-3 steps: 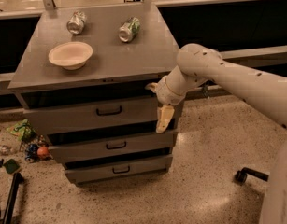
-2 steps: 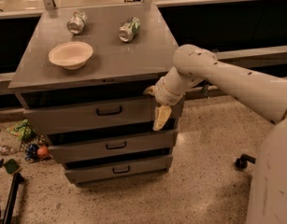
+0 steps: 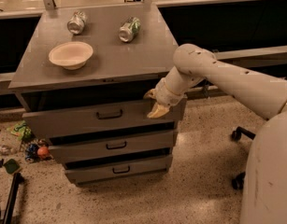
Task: Open top drawer
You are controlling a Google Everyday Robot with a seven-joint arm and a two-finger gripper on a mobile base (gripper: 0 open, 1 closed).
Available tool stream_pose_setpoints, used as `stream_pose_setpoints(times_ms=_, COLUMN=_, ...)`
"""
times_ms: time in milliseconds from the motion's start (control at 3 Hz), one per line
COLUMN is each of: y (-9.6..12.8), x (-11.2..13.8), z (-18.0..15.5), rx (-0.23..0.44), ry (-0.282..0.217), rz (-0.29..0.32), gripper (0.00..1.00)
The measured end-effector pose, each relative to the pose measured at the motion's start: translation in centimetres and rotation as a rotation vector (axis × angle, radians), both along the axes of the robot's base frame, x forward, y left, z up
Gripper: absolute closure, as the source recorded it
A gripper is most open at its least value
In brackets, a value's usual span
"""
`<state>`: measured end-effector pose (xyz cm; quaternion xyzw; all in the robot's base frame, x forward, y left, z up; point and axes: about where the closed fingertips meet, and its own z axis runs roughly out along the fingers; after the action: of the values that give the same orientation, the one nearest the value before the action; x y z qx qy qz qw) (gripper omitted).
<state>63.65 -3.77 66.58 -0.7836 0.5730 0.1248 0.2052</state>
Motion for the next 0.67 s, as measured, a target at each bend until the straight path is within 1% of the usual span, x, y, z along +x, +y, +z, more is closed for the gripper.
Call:
stream_pose_setpoints(times_ms=333, y=0.00, x=0.00, z=0.72, rx=0.000, ry=0.000, rz=0.000, gripper=0.94)
stream_pose_setpoints(times_ms=667, y=0.00, x=-0.01, z=1.53, rx=0.000, ry=0.000, rz=0.000, gripper=1.00)
